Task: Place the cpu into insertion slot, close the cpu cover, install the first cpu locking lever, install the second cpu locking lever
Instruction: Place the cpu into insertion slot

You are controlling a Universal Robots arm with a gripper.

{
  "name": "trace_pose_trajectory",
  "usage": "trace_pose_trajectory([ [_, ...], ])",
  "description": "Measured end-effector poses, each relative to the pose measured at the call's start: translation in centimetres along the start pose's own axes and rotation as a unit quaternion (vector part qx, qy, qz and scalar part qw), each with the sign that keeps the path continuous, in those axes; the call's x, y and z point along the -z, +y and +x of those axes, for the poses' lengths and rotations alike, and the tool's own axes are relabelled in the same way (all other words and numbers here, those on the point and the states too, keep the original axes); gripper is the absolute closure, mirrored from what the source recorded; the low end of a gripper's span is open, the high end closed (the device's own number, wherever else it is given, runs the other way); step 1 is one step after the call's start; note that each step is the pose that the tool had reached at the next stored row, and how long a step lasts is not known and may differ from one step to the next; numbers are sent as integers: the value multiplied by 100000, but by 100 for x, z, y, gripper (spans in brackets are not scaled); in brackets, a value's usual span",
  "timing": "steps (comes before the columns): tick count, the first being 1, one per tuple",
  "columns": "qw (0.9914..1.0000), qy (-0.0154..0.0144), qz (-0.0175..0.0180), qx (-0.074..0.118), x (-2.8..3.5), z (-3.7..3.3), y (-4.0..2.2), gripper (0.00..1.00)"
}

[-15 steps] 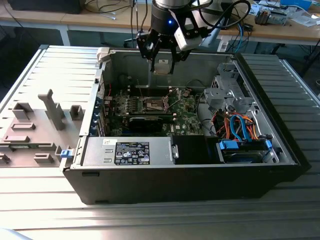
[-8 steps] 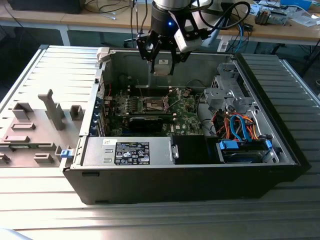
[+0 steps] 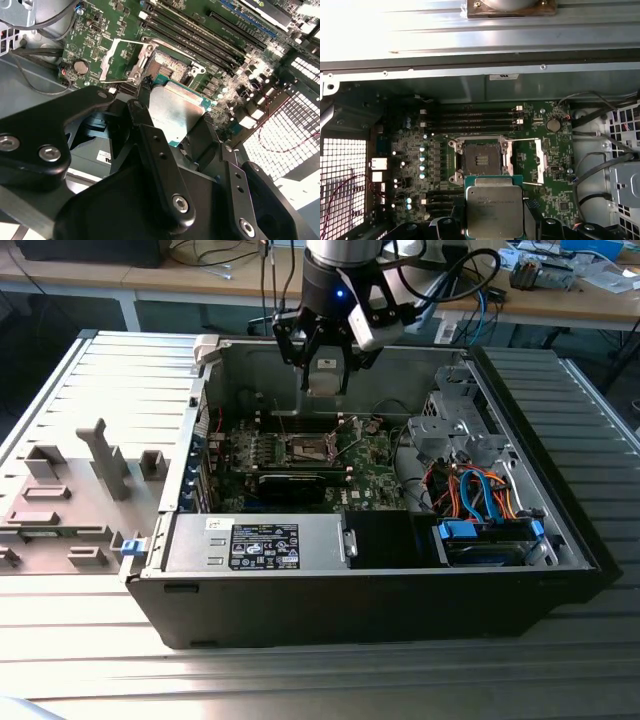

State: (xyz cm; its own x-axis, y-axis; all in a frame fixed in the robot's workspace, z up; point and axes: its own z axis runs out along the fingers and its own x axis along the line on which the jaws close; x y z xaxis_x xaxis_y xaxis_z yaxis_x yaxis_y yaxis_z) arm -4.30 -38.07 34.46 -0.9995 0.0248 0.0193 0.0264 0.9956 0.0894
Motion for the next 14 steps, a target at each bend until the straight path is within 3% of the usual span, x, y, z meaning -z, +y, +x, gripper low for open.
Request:
trace_pose_trajectory([
  [14, 100000, 1, 3, 0, -50, -2, -51, 46],
])
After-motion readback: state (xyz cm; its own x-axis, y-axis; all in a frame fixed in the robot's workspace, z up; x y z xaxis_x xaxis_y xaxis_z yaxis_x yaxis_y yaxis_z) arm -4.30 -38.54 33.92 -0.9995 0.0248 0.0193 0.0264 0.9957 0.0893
